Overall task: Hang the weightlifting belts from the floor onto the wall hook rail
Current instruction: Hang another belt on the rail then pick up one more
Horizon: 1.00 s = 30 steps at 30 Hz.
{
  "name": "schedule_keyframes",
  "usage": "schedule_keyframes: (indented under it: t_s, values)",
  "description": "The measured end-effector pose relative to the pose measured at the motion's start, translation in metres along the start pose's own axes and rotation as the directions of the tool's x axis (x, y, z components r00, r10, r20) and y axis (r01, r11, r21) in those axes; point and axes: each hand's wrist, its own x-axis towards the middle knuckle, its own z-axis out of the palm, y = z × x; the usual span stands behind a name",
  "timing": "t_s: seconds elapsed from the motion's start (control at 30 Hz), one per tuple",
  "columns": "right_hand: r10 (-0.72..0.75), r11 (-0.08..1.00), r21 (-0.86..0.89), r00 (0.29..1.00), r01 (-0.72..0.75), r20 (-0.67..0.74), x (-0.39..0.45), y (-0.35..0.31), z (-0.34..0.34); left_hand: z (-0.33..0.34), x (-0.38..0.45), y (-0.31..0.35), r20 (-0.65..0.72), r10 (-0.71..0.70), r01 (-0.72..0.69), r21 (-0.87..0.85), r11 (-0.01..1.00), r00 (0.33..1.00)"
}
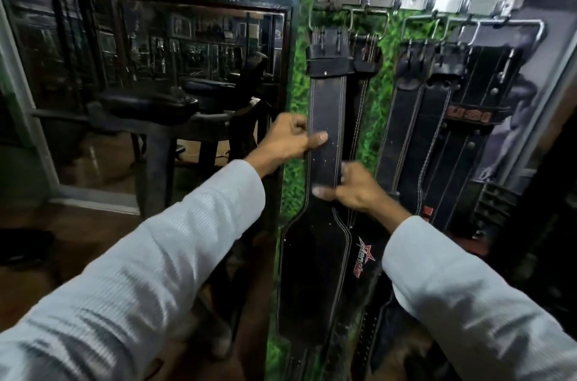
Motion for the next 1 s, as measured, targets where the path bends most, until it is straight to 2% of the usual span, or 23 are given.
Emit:
schedule_keyframes:
  t_s: [0.07,0.17,0.3,0.37,0.43,0.5,0.57,0.63,0.73,0.83,0.9,0.97,1.0]
  values:
    - [0.113,0.987,-0.108,0.993,-0.116,-0.037,-0.021,0.025,0.013,0.012,-0.03,-0.015,0.025,-0.039,0.04,-0.017,0.999,0.999]
    - [0.202,0.977,-0.038,0.966,-0.21,-0.159,-0.047,0.027,0.025,0.021,-0.058,-0.026,-0.041,-0.078,0.075,-0.063,0.995,0.996]
    - [0.183,0.983,0.028,0.98,-0.181,-0.081,-0.074,0.003,0.019,0.023,-0.085,-0.02,0.009,-0.153,0.153,-0.131,0.98,0.988]
    - [0.244,0.968,0.069,0.97,-0.243,-0.01,-0.093,0.01,0.024,0.028,-0.108,-0.029,0.034,-0.25,0.253,-0.136,0.958,0.968]
    - [0.297,0.952,0.069,0.955,-0.297,0.006,-0.115,0.021,0.037,0.031,-0.135,-0.041,0.046,-0.264,0.266,-0.045,0.963,0.963]
    - [0.295,0.951,0.127,0.952,-0.283,-0.084,-0.125,0.044,0.048,0.03,-0.154,-0.051,0.071,-0.265,0.257,0.108,0.96,0.962]
    - [0.278,0.949,0.181,0.956,-0.258,-0.096,-0.12,0.068,0.054,0.026,-0.163,-0.068,0.044,-0.248,0.237,0.182,0.954,0.968]
    - [0.27,0.942,0.232,0.958,-0.243,-0.091,-0.137,0.042,0.054,0.022,-0.169,-0.073,0.005,-0.287,0.285,0.108,0.952,0.958]
    - [0.31,0.899,0.336,0.95,-0.283,-0.03,-0.168,0.027,0.053,0.026,-0.201,-0.05,-0.034,-0.349,0.345,-0.097,0.934,0.936]
    - [0.302,0.898,0.363,0.948,-0.247,-0.104,-0.194,0.025,0.057,0.035,-0.233,-0.048,-0.118,-0.405,0.355,-0.307,0.883,0.907]
    - [0.294,0.876,0.425,0.951,-0.227,-0.099,-0.203,0.026,0.052,0.04,-0.245,-0.045,-0.175,-0.429,0.338,-0.389,0.857,0.886]
    - [0.305,0.857,0.44,0.952,-0.269,-0.012,-0.221,0.03,0.047,0.048,-0.256,-0.035,-0.166,-0.449,0.347,-0.426,0.836,0.878]
    - [0.305,0.874,0.383,0.951,-0.299,0.046,-0.232,0.038,0.049,0.054,-0.264,-0.031,-0.145,-0.461,0.368,-0.418,0.831,0.876]
